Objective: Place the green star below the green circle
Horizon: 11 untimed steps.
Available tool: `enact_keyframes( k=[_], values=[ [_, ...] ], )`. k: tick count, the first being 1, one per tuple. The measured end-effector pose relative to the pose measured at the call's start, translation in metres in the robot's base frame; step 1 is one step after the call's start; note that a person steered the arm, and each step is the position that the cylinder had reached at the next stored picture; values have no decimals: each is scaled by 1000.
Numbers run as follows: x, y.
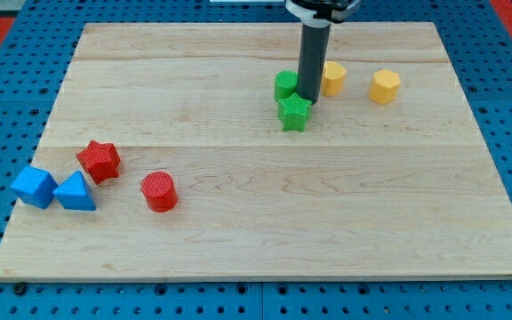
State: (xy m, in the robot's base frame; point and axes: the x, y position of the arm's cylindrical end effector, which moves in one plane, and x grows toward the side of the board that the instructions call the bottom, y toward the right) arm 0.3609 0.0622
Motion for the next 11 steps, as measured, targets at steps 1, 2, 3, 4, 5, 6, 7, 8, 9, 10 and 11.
enact_keyframes(
  k=[1,2,3,4,5,6,7,8,9,10,11],
  values=[
    [0,-18],
    [-1,-64],
    [-12,-87],
    [-19,-42],
    [-14,6],
    [-1,54],
    [60,33],
    [56,-21],
    [29,-49],
    [23,3],
    [6,47]
  ],
)
